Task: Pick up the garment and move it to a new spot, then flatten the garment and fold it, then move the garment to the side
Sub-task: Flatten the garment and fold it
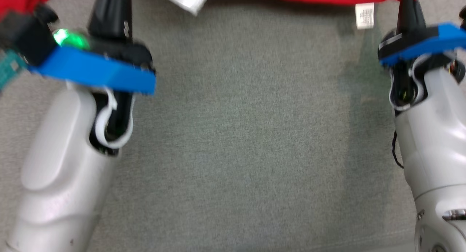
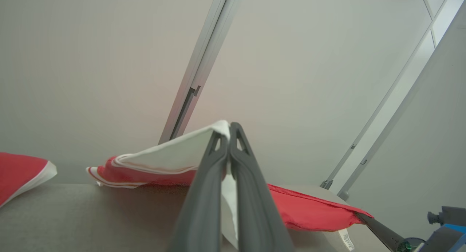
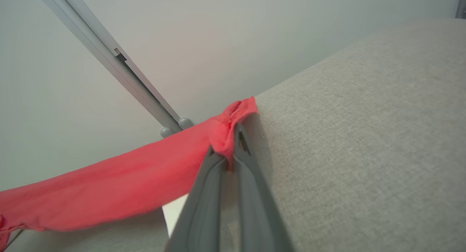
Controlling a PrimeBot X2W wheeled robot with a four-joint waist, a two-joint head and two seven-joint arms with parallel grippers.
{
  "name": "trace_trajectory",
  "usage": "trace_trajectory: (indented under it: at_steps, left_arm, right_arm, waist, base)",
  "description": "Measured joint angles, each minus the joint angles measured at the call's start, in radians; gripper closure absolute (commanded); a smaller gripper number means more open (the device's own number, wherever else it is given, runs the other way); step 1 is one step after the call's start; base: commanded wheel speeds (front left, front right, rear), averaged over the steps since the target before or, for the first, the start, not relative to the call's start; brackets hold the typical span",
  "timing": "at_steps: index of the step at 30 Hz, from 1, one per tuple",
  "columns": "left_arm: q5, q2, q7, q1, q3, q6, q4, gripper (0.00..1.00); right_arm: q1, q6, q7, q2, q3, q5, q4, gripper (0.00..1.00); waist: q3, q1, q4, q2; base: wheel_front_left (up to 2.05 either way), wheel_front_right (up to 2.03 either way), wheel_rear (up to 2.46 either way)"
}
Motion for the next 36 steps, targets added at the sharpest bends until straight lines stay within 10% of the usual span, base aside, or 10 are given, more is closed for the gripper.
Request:
trace_trajectory:
  at_steps: [21,36]
  left_arm:
    - [-0.068,0.061,0.002,0.792,-0.049,0.177,-0.389,1.0]
    - [-0.085,0.077,0.031,0.898,-0.085,0.194,-0.371,1.0]
  right_arm:
    - [0.799,0.0,0.009,-0.014,0.073,0.189,-0.463,1.0]
    - [1.017,0.0,0.122,0.04,-0.032,0.12,-0.602,1.0]
  waist:
    - [-0.365,-0.0001,0.041,-0.0004]
    - [-0.378,0.0002,0.042,-0.0002]
  base:
    - [0.0,0.0,0.0]
    - [0.0,0.0,0.0]
